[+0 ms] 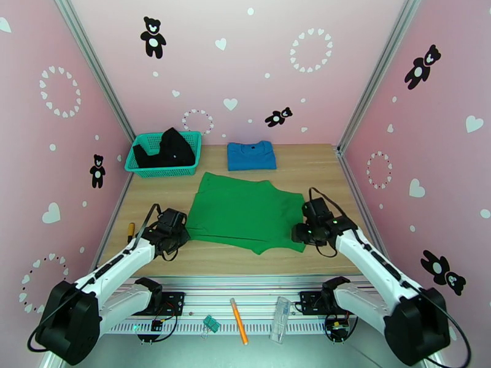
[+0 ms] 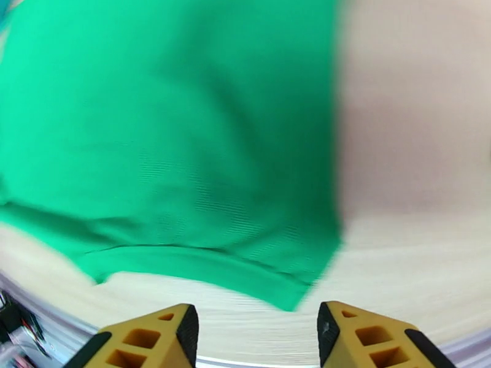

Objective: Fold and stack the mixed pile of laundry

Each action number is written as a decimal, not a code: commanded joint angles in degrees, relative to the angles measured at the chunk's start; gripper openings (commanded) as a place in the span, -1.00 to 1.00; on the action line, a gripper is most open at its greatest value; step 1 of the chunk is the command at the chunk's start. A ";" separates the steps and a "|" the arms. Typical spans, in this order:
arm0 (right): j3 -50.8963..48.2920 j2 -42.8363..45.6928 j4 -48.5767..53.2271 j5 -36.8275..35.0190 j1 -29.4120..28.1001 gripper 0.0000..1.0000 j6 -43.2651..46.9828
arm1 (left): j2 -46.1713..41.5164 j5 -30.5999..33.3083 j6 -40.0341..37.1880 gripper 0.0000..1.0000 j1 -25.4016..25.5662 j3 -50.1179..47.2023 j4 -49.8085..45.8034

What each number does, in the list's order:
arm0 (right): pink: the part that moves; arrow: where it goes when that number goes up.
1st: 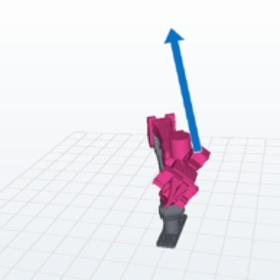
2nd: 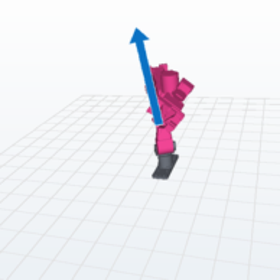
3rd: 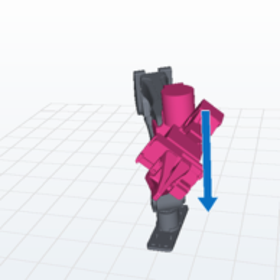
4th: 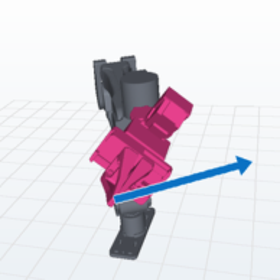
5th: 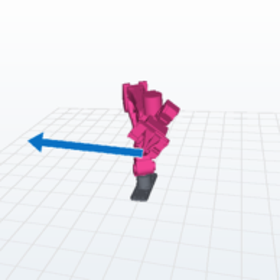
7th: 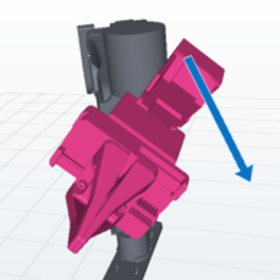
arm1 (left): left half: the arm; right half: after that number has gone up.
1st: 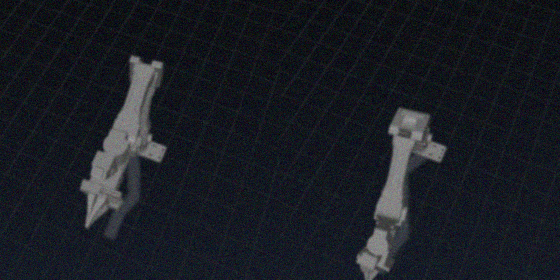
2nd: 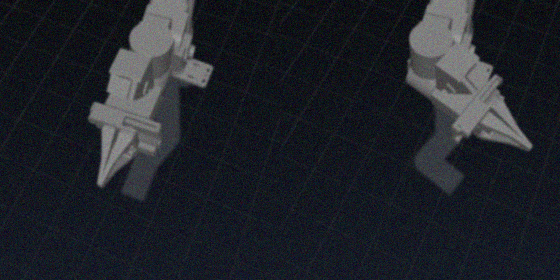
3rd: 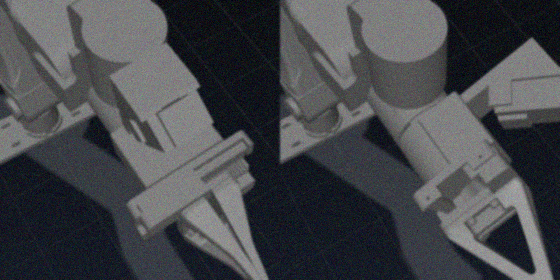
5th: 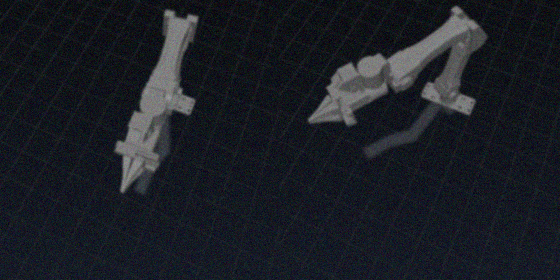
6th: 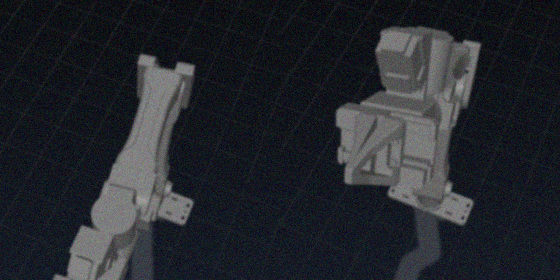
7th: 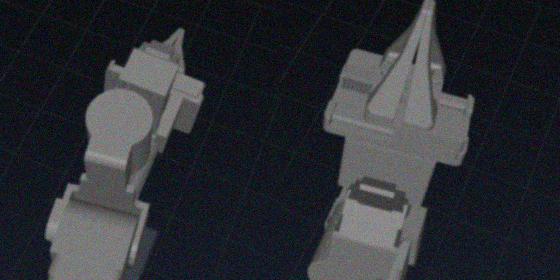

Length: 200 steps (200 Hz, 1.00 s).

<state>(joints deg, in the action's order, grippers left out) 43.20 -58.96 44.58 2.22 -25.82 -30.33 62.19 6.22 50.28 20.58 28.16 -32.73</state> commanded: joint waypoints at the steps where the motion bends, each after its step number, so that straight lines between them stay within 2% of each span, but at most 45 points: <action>1: 2.87 -1.28 0.16 -3.30 -8.57 0.13 3.68 | 1.13 -1.22 0.50 -1.00 0.08 -0.70 1.75; 6: 3.14 -2.32 -0.24 -4.07 -10.85 0.13 4.42 | 1.22 -1.27 0.37 -0.99 0.08 -0.65 1.73; 15: 3.75 -4.81 -0.70 -5.80 -14.85 0.13 5.71 | 1.21 -1.55 0.38 -0.79 0.08 -0.73 1.57; 23: 4.52 -7.45 -0.89 -7.29 -18.09 0.13 6.84 | 0.98 -1.79 0.38 -0.52 0.12 -0.82 1.32; 30: 5.22 -10.07 -0.94 -8.64 -20.66 0.13 7.81 | 0.45 -1.91 0.48 -0.17 0.10 -1.02 1.11; 43: 6.82 -14.97 -1.12 -10.93 -25.00 0.12 9.47 | -1.08 -1.98 0.88 0.36 0.16 -1.18 0.12; 54: 8.23 -18.74 -1.72 -12.36 -28.23 0.09 10.90 | -3.01 -1.77 1.33 0.70 0.14 -1.28 -1.14; 60: 8.84 -20.45 -2.21 -12.95 -29.55 0.08 11.60 | -4.10 -1.55 1.62 0.79 0.21 -1.27 -1.93; 70: 9.74 -23.15 -3.01 -13.04 -31.31 0.04 12.72 | -5.96 -1.26 1.99 0.85 0.18 -1.14 -3.32; 99: 11.91 -29.10 -5.20 -11.73 -32.92 -0.08 15.08 | -9.74 -0.37 2.52 0.86 0.25 -0.43 -6.61; 186: 14.74 -39.58 -6.07 -11.22 -34.82 -0.22 16.23 | -11.33 1.59 1.88 0.84 0.20 2.52 -10.94; 200: 14.08 -40.17 -5.91 -11.18 -34.82 -0.35 15.57 | -11.44 1.60 1.58 0.83 0.18 3.19 -11.86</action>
<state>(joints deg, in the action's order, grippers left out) 56.86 -97.56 38.04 -8.25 -60.47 -14.20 51.62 6.31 52.36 20.58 28.97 -41.82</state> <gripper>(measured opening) 0.374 0.919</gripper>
